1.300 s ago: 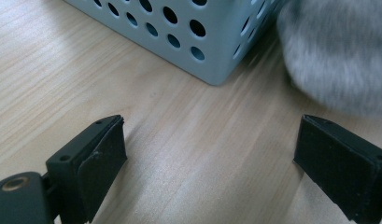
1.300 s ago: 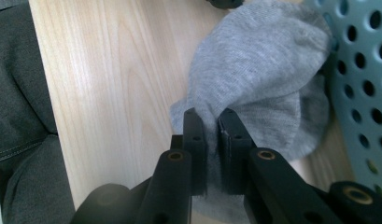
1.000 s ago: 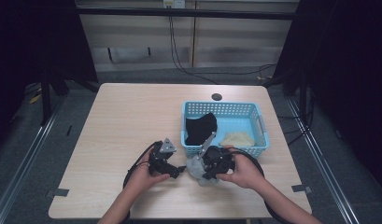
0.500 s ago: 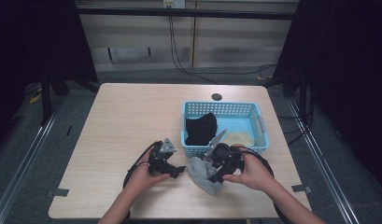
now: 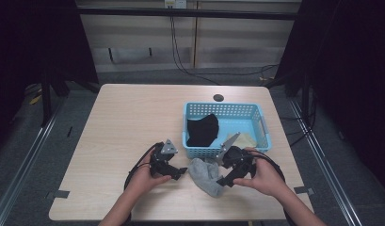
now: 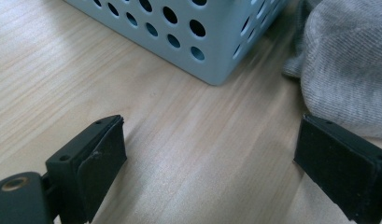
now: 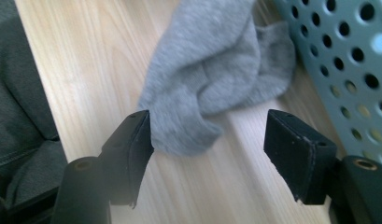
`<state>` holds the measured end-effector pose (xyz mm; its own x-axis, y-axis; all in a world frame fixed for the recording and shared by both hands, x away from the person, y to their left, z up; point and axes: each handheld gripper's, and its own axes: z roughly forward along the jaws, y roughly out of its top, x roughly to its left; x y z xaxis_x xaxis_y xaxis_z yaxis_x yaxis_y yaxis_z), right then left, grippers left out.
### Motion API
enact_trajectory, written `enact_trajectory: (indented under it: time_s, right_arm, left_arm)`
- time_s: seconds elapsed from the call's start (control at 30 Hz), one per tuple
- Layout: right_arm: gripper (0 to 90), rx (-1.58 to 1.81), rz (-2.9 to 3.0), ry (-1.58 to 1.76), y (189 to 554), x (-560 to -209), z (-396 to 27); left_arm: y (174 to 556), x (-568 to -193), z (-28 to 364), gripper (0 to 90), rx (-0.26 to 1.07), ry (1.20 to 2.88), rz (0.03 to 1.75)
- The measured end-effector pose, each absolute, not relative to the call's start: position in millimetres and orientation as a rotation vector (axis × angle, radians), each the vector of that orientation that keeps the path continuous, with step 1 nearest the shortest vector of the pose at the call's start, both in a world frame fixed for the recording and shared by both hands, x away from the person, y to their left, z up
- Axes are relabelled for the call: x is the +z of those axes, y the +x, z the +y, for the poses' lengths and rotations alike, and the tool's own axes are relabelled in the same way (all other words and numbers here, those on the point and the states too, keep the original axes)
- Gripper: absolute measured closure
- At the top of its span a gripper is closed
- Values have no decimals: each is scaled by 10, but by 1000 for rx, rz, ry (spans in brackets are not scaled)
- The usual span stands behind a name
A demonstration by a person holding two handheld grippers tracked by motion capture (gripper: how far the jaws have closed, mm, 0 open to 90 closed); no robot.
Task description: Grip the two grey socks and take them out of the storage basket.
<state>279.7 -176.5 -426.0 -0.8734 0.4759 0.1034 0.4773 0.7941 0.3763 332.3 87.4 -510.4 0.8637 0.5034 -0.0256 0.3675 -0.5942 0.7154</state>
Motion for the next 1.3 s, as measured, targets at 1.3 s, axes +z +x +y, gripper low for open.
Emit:
enact_trajectory:
  time_s: [1.3]
  right_arm:
    - [182,-1073,-2996,-952,2658,-4985,-2620]
  left_arm:
    - [3321,-5105,873,81,228,2270,629]
